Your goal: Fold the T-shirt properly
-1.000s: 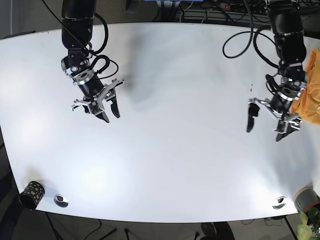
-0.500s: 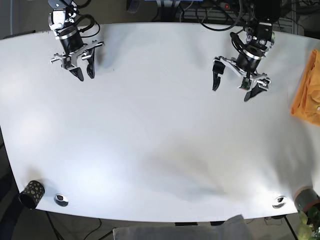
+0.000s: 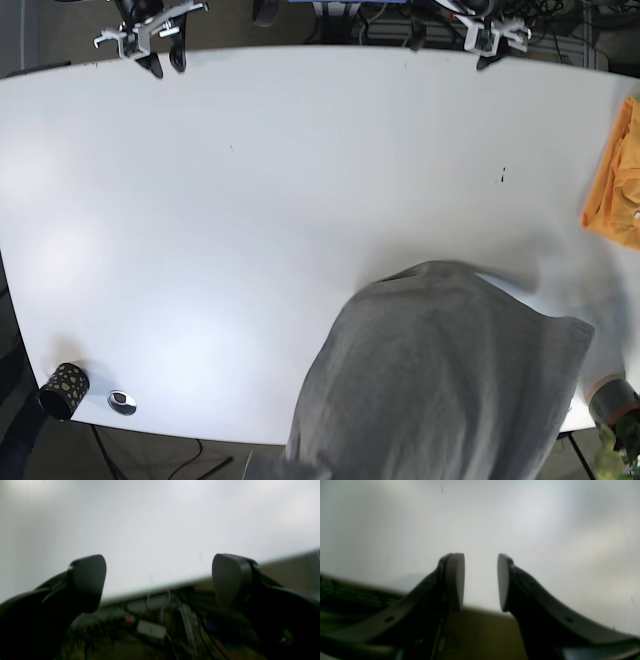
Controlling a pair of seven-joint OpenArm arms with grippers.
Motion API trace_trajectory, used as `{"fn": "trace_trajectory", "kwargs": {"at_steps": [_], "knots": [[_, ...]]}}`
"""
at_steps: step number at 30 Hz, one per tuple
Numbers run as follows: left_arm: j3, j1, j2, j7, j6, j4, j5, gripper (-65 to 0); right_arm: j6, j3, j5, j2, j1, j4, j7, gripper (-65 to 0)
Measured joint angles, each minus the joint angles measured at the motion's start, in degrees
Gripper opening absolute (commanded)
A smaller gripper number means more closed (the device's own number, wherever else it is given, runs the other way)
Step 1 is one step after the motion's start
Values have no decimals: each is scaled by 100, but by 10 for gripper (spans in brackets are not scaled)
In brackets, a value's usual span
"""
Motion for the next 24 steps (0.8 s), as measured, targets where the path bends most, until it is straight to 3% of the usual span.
{"fn": "trace_trajectory", "kwargs": {"at_steps": [5, 8, 12, 24], "knots": [[-74, 518, -4, -11, 24, -190, 0, -11, 37, -39, 2, 0, -568, 59, 28, -445], [-109, 584, 90, -42, 20, -656, -2, -11, -35, -243, 24, 9, -859, 52, 24, -445], [-175, 568, 210, -24, -35, -1410, -17, -11, 24, -601, 24, -4, -1058, -208, 72, -447], [-55, -1034, 181, -122, -35, -3936, -7, -11, -55, -1373, 20, -15, 120, -2785, 378, -447]]}}
